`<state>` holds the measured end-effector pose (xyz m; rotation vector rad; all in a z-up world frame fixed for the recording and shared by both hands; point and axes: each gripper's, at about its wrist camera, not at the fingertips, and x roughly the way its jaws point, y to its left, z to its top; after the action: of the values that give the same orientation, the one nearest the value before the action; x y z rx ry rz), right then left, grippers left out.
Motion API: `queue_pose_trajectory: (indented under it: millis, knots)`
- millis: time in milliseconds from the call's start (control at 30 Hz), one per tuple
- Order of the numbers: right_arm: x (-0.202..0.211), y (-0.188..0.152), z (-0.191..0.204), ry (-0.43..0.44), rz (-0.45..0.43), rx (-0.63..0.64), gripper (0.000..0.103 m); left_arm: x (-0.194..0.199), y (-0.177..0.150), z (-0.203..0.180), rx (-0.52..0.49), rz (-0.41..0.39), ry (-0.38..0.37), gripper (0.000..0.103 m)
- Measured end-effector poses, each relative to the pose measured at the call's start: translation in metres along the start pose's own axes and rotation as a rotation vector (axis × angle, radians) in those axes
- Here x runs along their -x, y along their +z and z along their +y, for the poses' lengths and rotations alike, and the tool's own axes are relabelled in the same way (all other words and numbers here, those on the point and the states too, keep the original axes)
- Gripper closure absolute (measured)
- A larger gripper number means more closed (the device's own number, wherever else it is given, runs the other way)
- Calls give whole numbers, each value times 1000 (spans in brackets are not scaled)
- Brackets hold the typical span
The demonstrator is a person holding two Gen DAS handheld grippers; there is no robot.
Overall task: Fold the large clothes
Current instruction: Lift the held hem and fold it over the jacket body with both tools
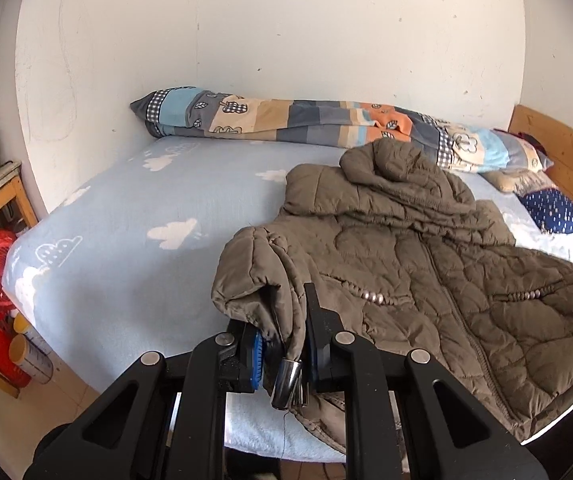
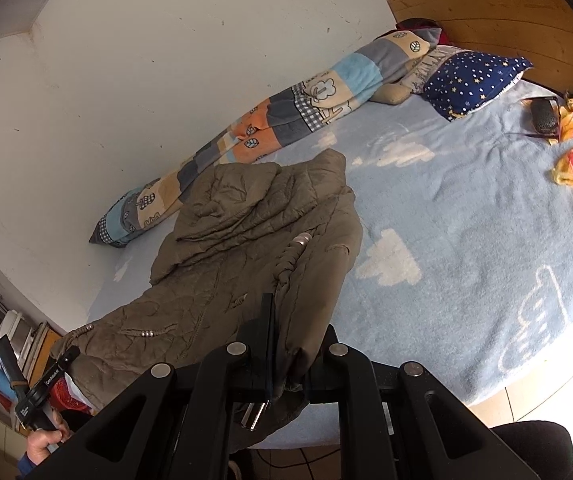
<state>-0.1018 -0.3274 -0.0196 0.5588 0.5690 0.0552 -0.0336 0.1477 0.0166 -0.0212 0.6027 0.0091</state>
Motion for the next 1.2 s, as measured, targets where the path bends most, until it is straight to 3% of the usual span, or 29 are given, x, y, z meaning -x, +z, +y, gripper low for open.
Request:
queue_pose_trajectory:
  millis: [467,700,1200]
  knots:
    - [1,34,17,-21,-36,21,93,0,33,8,29,-50,-48,87]
    - [-3,59,20,12,-62,18,93,-4,48,9,47,-72,-43,87]
    - [-19,108,35,38,-102,22,93,-23,112,-5,30,-113,-56,86]
